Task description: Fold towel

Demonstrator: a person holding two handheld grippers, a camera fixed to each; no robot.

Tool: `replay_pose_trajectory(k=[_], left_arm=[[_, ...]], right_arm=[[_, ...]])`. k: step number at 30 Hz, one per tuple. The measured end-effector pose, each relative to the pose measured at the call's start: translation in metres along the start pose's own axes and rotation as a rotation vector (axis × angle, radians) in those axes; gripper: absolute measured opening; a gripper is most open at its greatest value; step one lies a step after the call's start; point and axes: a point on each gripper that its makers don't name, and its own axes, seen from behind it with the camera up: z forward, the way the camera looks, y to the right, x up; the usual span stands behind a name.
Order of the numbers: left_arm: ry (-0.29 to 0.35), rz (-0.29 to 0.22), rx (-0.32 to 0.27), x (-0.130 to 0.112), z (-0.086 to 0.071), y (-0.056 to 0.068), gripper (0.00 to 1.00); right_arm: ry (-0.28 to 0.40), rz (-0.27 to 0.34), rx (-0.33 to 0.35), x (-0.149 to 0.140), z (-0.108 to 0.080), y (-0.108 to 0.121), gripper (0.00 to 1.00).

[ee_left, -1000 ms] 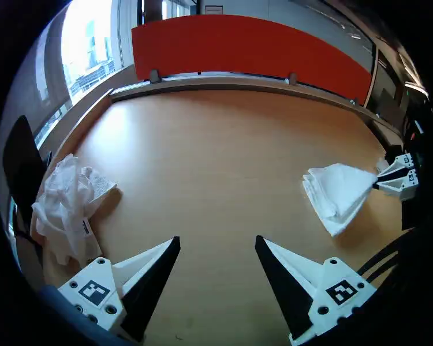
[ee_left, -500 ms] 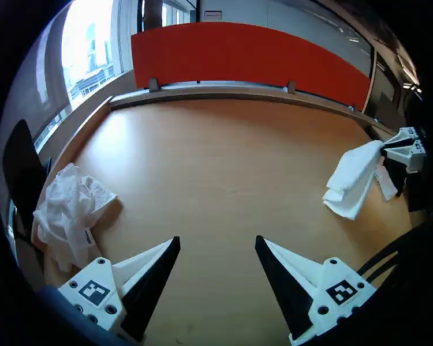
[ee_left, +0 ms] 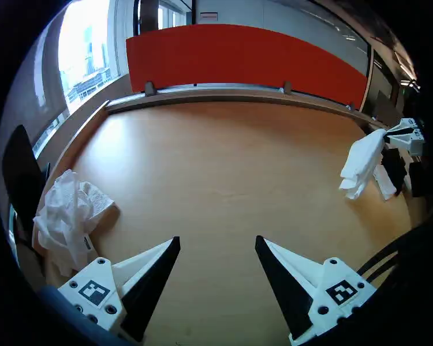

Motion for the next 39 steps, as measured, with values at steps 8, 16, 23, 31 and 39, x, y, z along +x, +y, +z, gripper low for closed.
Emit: replay_pose_trajectory(k=[8, 16, 23, 31, 39], left_arm=[[0.0, 0.006, 0.004, 0.003, 0.0, 0.001, 0.97], [-0.002, 0.008, 0.011, 0.004, 0.001, -0.001, 0.97], [-0.007, 0.006, 0.019, 0.004, 0.002, -0.004, 0.97], [-0.011, 0.0, 0.026, 0.003, 0.003, -0.004, 0.97], [-0.014, 0.005, 0.031, 0.003, 0.003, -0.005, 0.97]], right_arm=[[-0.009, 0.023, -0.051, -0.009, -0.014, 0.04, 0.04], [-0.036, 0.048, -0.094, -0.026, -0.029, 0.083, 0.04], [-0.065, 0.078, -0.132, -0.046, -0.04, 0.121, 0.04], [-0.113, 0.109, -0.186, -0.075, -0.054, 0.161, 0.04], [-0.157, 0.134, -0.24, -0.099, -0.068, 0.2, 0.04]])
